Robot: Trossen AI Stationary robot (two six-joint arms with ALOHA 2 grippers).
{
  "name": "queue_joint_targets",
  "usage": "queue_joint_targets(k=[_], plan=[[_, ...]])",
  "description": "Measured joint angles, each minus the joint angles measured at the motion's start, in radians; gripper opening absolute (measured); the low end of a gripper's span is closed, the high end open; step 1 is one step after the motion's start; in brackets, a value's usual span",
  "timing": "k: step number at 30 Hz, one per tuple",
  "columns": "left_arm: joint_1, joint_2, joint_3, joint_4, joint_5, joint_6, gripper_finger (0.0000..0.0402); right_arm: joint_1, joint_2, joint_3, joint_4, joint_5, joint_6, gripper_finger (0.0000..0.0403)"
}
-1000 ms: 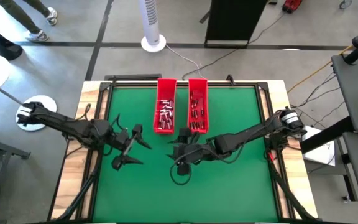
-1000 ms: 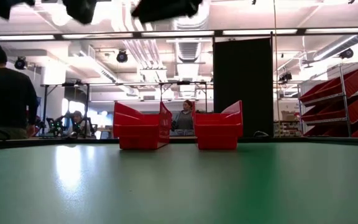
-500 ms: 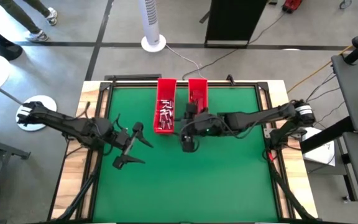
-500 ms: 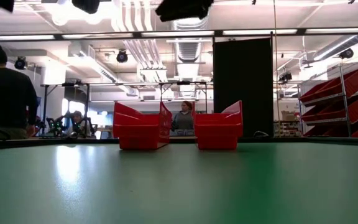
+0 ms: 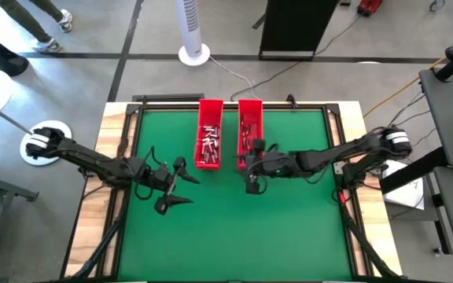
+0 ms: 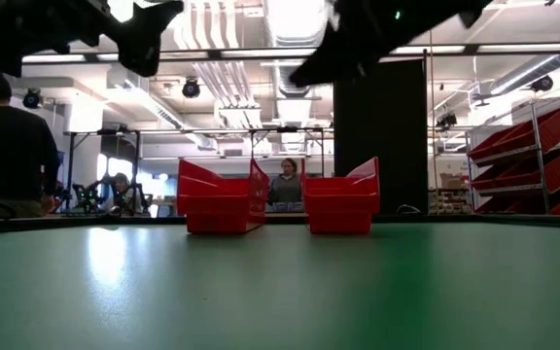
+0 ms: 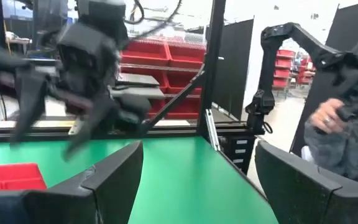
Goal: Sort batteries
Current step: Return to Home Position
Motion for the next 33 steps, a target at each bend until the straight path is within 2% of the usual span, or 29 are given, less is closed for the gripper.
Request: queue_joint_targets(k=[4,9,17,23,33], plan=[[0.0,-0.1,0.002,-0.084,0.019,0.003,0.0287,0.001,-0.142,-0.045,-0.022,0.04,-0.008,0.0219],[0.0,-0.283,0.0,-0.278,-0.005,0.043,0.0287,0.001,-0.342,-0.15,-0.007,0.039,-0.035,0.0221],[0.0,-0.5,0.0,-0.421,-0.014,0.133,0.0287,0.001,-0.633,-0.422,0.19,0.039,-0.03,0.0222],[0.0,-0.53,-0.002,-0.414,-0.014,0.159,0.0287,-0.001,-0.816,-0.586,0.215,0.046,0.021,0.0216],[0.0,-0.492,-0.013,-0.409,-0.016,0.157,0.0287,0.001,-1.024,-0.849,0.47,0.046,0.067,0.0214]])
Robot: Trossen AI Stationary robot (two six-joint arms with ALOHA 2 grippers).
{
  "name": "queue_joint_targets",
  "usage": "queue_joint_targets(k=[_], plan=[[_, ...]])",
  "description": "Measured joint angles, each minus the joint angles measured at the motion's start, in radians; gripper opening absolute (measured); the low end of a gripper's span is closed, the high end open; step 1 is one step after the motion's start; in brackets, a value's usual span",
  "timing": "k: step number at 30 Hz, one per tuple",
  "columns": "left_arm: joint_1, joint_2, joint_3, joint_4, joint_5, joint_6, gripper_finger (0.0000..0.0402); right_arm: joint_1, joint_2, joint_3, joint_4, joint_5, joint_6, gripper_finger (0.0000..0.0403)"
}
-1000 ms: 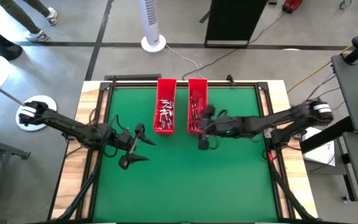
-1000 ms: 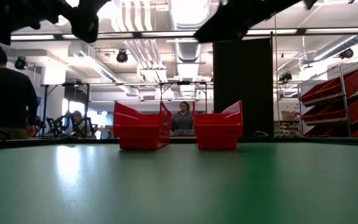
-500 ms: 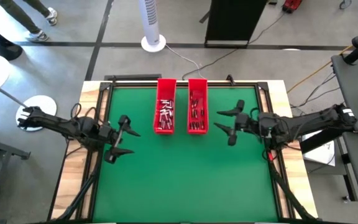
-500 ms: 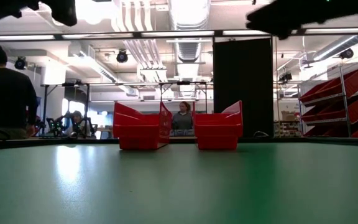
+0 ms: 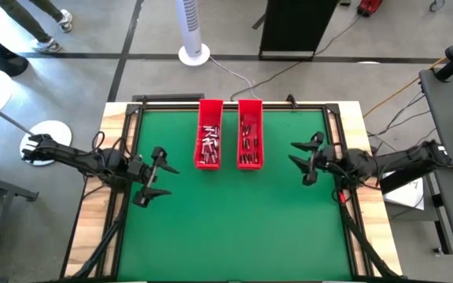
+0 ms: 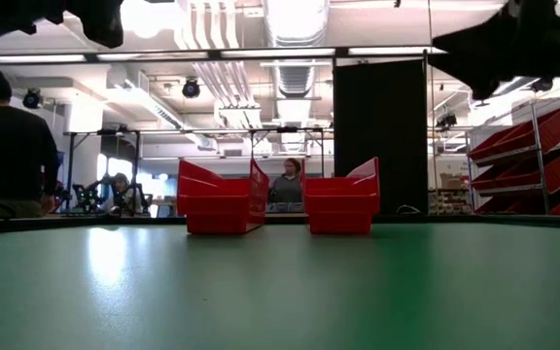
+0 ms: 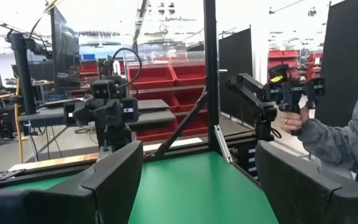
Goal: Sort batteries
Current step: Return to Home Position
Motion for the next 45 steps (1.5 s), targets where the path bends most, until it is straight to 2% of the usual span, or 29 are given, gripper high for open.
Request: queue_joint_targets(k=[3,7,20,28,32,36,41,45], plan=[[0.0,0.007,0.0,0.011,0.0,-0.01,0.0287,0.0,-0.039,-0.065,0.059,0.0,0.009,0.0211],[0.009,0.014,0.004,0.05,0.0,-0.024,0.0287,0.0,-0.082,-0.068,0.002,0.006,0.017,0.021],[0.134,-0.021,0.007,-0.022,0.001,-0.034,0.0287,0.0,-0.111,-0.069,-0.029,0.002,-0.015,0.0205],[0.136,-0.193,0.113,-0.398,0.003,-0.053,0.0287,0.0,-0.158,-0.064,-0.117,0.002,-0.016,0.0204],[0.129,-0.257,0.1,-0.392,0.005,-0.01,0.0287,-0.002,-0.185,-0.069,-0.148,0.002,0.0,0.0201],[0.129,-0.315,0.032,-0.387,0.004,0.007,0.0287,-0.002,-0.189,-0.069,-0.164,0.002,0.026,0.0201],[0.129,-0.395,-0.071,-0.329,0.0,-0.026,0.0287,-0.002,-0.189,-0.07,-0.192,0.002,0.034,0.0198],[0.129,-0.49,-0.103,-0.359,0.001,-0.053,0.0287,-0.002,-0.188,-0.07,-0.222,0.019,0.043,0.0198]])
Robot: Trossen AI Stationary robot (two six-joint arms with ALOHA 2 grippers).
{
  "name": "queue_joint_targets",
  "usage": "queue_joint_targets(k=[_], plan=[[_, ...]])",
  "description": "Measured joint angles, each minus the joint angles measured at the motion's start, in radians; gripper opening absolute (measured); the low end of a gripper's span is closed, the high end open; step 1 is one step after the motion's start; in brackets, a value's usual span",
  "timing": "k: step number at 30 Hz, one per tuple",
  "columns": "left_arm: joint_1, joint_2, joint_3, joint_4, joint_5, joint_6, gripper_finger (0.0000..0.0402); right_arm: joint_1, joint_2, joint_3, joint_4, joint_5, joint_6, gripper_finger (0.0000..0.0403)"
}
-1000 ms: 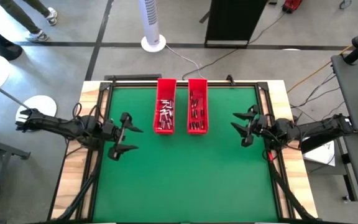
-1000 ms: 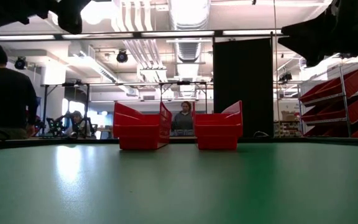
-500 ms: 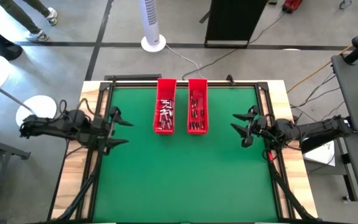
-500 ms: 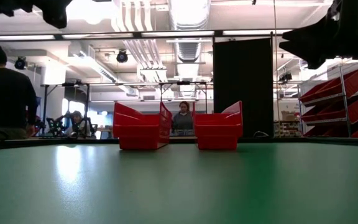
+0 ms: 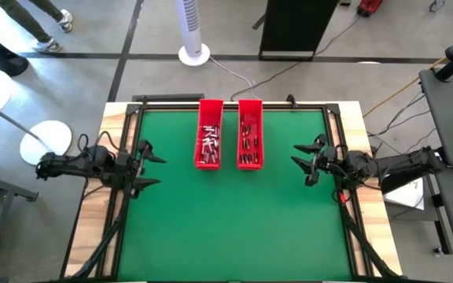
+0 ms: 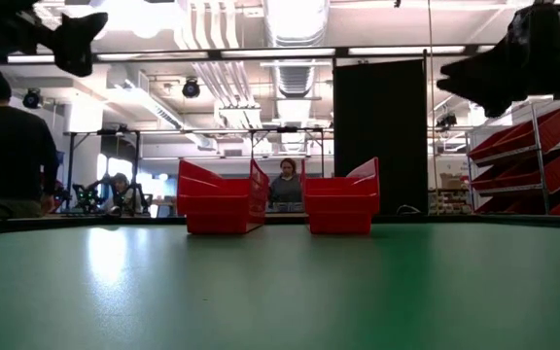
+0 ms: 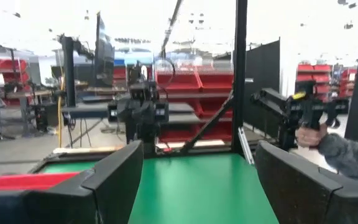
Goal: Sort batteries
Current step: Return to Home Position
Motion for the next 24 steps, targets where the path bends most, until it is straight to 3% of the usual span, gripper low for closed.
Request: queue_joint_targets(k=[7,12,19,24], plan=[[-0.001,-0.036,0.028,-0.109,-0.001,0.009,0.0287,0.0,0.007,0.0,-0.138,0.127,0.085,0.019],[-0.002,-0.043,-0.017,-0.06,-0.001,0.016,0.0287,0.0,0.032,0.0,-0.178,0.051,0.132,0.0189],[-0.002,-0.044,-0.157,0.112,-0.018,0.003,0.0287,0.0,0.058,-0.001,-0.175,0.051,0.183,0.0189],[-0.002,-0.037,-0.158,0.085,-0.026,-0.036,0.0287,0.0,0.06,-0.001,-0.174,0.052,0.145,0.0189]])
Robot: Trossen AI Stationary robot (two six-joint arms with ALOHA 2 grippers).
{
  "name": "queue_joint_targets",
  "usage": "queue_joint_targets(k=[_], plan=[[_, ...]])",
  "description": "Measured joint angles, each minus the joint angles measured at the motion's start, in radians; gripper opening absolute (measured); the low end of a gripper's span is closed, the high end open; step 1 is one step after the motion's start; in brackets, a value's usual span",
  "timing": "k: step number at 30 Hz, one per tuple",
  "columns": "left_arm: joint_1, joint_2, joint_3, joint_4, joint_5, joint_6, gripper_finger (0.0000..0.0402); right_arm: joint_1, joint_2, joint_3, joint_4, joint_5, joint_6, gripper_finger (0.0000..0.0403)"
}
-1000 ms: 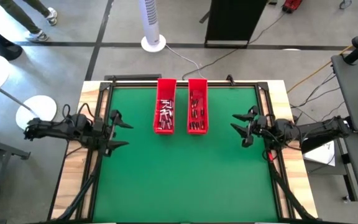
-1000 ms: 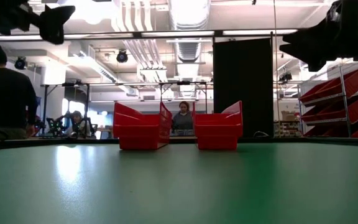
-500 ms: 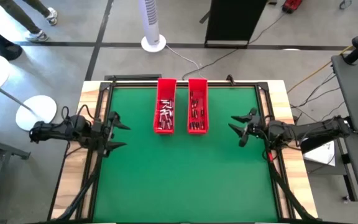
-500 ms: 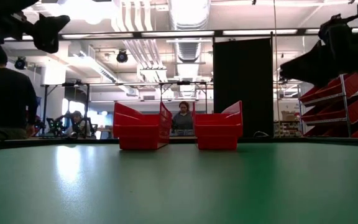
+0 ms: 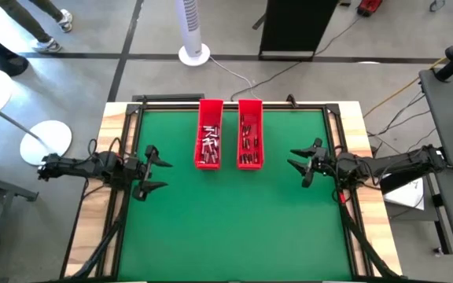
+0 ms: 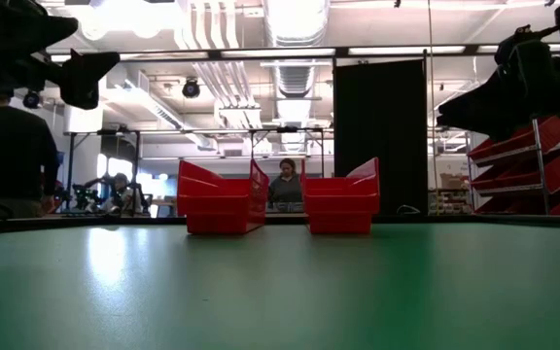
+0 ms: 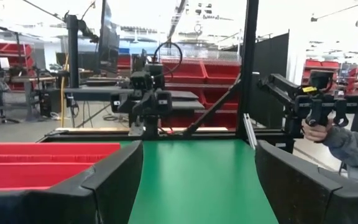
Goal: Sort batteries
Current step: Return to Home Position
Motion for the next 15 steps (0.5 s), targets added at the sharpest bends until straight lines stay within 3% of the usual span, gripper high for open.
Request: queue_joint_targets(k=[7,15], plan=[[0.0,-0.001,0.0,0.016,0.0,0.02,0.0287,0.0,-0.001,0.0,0.0,-0.046,-0.03,0.0168],[0.0,-0.001,0.0,0.013,0.001,0.032,0.0287,0.0,-0.021,0.0,-0.001,-0.078,-0.084,0.0057]])
